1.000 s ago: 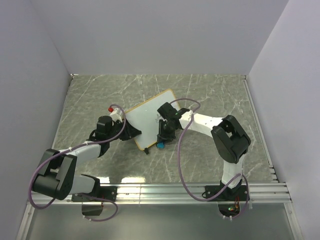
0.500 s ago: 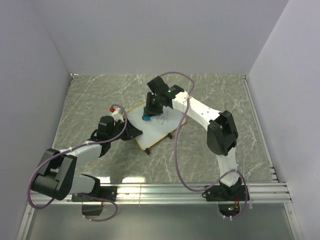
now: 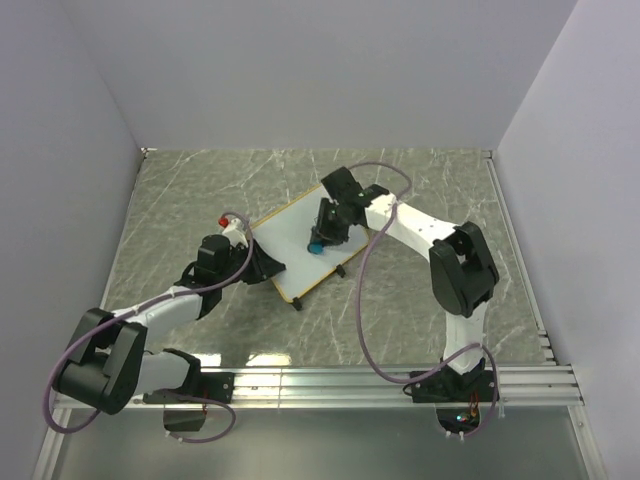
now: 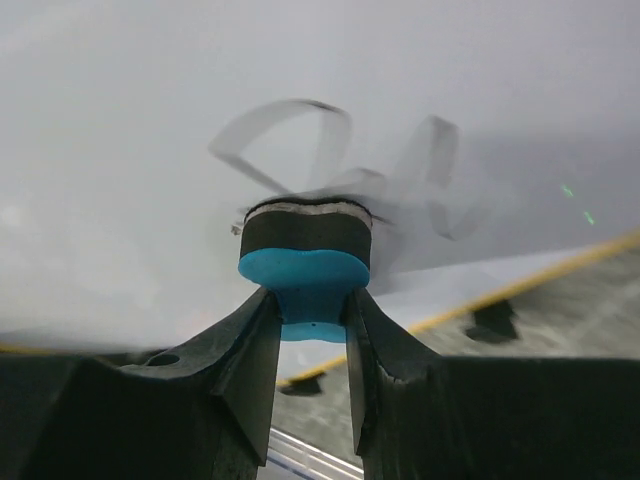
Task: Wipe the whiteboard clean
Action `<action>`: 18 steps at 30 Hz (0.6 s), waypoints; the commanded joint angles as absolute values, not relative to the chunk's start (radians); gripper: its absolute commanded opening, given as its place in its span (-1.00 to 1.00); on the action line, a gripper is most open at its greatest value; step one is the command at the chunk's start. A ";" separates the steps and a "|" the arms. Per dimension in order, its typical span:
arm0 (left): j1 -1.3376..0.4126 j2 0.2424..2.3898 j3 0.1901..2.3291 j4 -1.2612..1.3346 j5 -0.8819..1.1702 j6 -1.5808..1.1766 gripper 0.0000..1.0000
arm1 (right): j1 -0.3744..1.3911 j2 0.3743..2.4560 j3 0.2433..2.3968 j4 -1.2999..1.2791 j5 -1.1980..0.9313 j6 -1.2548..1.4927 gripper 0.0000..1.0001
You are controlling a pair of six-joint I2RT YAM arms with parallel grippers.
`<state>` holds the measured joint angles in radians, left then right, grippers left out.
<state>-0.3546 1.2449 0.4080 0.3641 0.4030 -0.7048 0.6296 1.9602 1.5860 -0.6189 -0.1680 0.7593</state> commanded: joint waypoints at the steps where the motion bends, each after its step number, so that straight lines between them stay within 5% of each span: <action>1: -0.365 1.203 0.379 0.241 0.350 -0.660 -0.99 | 0.626 1.944 1.390 -0.565 -0.067 0.759 -1.00; 9: -0.365 1.103 0.328 0.195 0.317 -0.698 -0.99 | 0.624 1.928 1.344 -0.546 -0.058 0.749 -1.00; 18: -0.365 1.040 0.258 0.196 0.328 -0.745 -0.99 | 0.626 2.052 1.678 -0.640 -0.093 0.759 -1.00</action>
